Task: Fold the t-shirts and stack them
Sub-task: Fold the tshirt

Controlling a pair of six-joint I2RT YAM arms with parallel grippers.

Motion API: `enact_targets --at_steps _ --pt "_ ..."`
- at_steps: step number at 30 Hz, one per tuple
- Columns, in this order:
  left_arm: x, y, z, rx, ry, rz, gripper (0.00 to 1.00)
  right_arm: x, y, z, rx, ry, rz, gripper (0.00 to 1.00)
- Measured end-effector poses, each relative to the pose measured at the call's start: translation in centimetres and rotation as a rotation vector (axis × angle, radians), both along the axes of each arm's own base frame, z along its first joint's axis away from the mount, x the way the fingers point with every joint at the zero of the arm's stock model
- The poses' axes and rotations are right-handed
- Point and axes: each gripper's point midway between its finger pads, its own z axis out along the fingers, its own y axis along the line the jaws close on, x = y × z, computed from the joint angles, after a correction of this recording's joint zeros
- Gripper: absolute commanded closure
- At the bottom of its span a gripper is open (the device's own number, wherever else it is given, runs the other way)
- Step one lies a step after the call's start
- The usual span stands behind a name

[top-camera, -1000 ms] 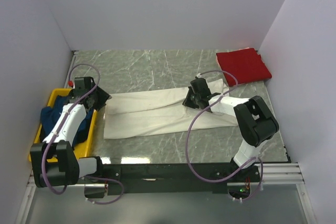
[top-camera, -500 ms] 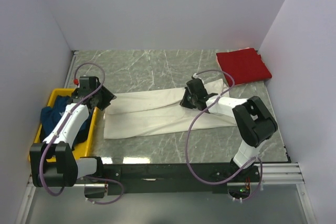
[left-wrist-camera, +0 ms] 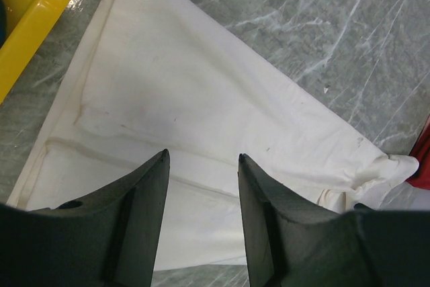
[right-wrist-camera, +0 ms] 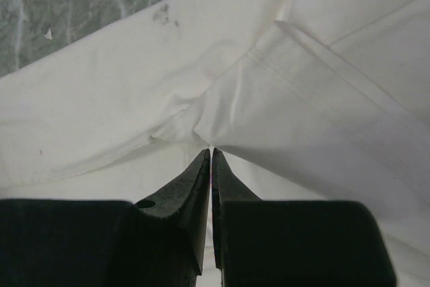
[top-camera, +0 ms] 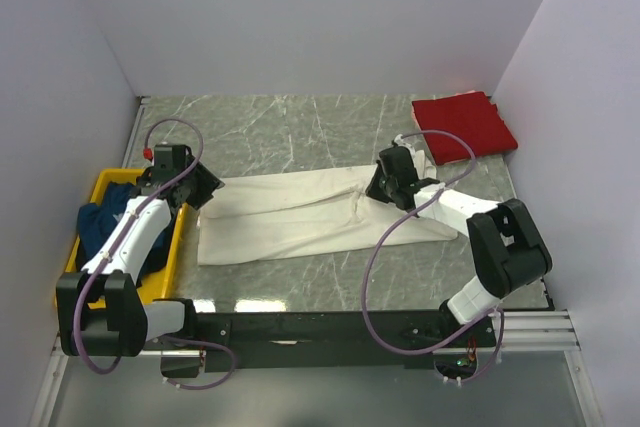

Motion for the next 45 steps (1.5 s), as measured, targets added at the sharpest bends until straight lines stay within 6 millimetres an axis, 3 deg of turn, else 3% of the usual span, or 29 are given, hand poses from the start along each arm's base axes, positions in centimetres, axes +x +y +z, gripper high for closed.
enact_targets --at_steps 17,31,45 --pt "0.2 0.0 0.3 0.000 -0.006 0.000 0.50 -0.1 0.4 -4.1 -0.010 0.067 0.016 0.90" --pt "0.2 0.0 0.2 0.000 -0.006 0.000 0.50 1.3 1.7 -4.0 0.052 0.018 0.012 0.91" --pt "0.2 -0.1 0.3 0.000 -0.007 -0.004 0.51 0.8 3.8 -3.6 0.084 0.006 0.058 0.91"
